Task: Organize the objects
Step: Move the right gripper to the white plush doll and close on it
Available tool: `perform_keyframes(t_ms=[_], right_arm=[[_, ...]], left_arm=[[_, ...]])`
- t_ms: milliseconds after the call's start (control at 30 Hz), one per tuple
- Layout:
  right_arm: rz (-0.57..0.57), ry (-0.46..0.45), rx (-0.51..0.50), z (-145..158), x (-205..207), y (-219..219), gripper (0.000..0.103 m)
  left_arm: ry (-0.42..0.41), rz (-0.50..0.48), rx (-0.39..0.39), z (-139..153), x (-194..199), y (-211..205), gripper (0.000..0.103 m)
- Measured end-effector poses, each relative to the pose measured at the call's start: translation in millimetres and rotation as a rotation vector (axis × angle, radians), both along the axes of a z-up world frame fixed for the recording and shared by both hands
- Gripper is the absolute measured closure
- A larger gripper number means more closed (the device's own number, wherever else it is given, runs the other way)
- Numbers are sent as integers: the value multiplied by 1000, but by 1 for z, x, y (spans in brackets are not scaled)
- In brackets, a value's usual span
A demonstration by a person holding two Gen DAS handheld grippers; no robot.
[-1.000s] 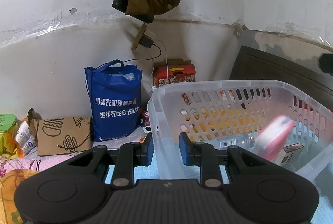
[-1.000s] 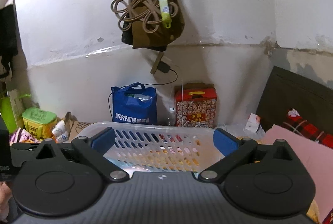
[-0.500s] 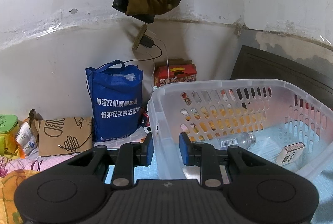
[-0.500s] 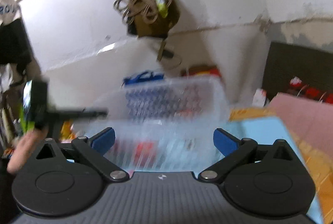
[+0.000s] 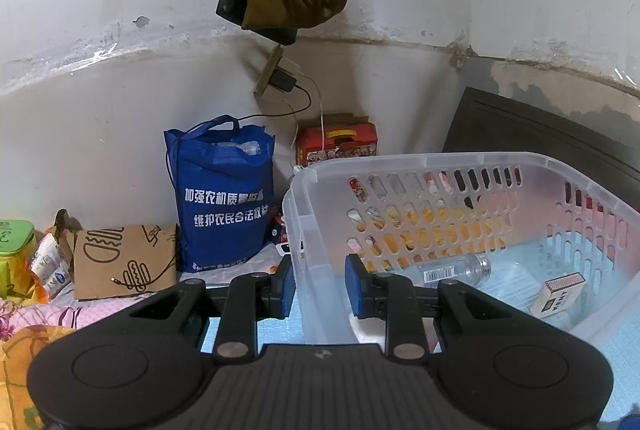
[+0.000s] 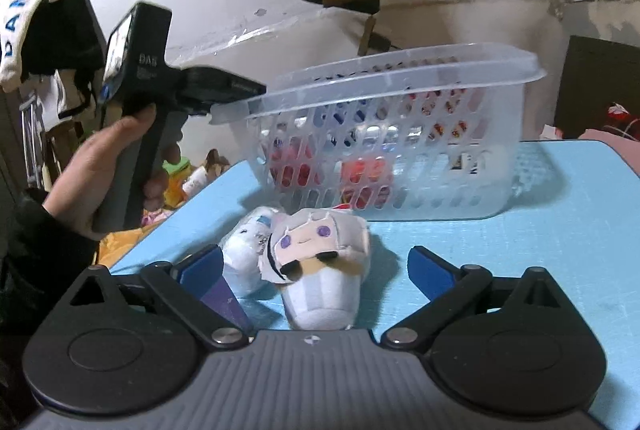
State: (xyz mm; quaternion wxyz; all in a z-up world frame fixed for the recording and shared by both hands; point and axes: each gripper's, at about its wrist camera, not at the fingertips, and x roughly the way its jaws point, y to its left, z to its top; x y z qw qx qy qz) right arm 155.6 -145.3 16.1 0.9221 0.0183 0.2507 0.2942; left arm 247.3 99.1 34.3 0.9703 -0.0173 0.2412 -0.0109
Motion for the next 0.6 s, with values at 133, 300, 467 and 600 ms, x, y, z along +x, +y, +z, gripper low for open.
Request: perform_keyframes(t_ms=[133, 300, 467, 600], right_arm=[[-8, 12, -34, -6, 8, 11, 5], [2, 26, -77, -14, 14, 17, 20], [29, 24, -94, -19, 12, 21, 31], [-1, -18, -94, -17, 6, 16, 34]], left_arm=[[-2, -2, -1, 0, 0, 0, 72], [-5, -5, -3, -1, -1, -1, 72], [-4, -1, -3, -1, -1, -1, 72], [-5, -2, -5, -1, -1, -1, 72]])
